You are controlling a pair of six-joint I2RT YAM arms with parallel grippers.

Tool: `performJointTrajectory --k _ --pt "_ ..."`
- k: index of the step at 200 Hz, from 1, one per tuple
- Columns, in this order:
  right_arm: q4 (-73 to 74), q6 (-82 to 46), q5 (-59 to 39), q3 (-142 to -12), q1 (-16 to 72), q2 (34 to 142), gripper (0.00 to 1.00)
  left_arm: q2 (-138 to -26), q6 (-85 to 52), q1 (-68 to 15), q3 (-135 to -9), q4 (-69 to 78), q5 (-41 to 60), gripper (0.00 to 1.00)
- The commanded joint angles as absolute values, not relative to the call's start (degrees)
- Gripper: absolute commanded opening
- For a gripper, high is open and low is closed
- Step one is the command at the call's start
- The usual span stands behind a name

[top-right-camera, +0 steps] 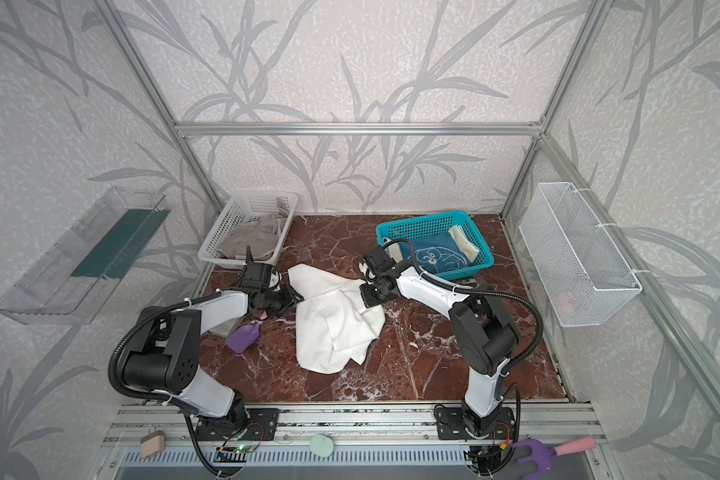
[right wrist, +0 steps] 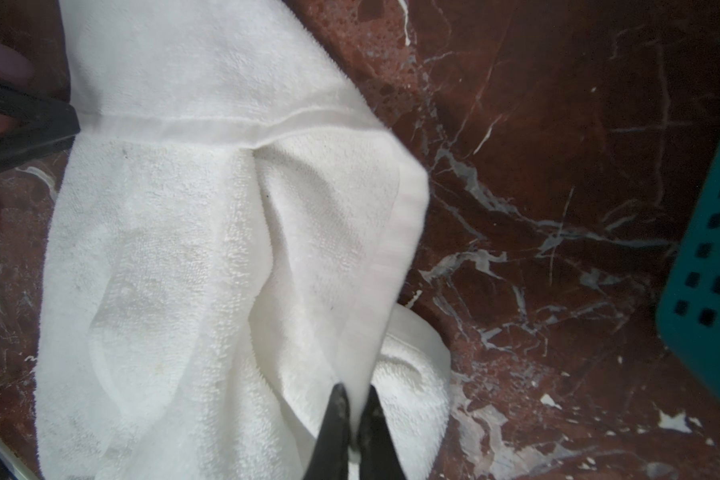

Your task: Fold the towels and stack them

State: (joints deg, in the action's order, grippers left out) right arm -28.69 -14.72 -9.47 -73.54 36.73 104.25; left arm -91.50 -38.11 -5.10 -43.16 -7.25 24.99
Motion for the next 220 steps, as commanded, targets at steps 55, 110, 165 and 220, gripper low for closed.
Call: performJointTrajectory --k 55,110,165,220 --pt "-31.41 -12.33 -8.33 -76.45 36.44 107.14 0.0 -90.27 -32.95 -3.52 -45.44 -7.82 24.46 0.01" --pt "-35.76 -9.04 -5.73 -81.81 34.22 103.46 0.0 -80.79 -28.05 -3.12 -52.49 -17.72 24.1 0.0" --pt "-40.52 -5.35 0.93 -89.79 33.55 89.98 0.0 -65.45 -26.96 -3.09 -63.5 -26.69 23.65 0.0" --pt "-38.19 -1.03 3.75 -98.42 34.47 70.26 0.0 -57.4 -28.64 -2.99 -87.23 -31.61 24.29 0.0"
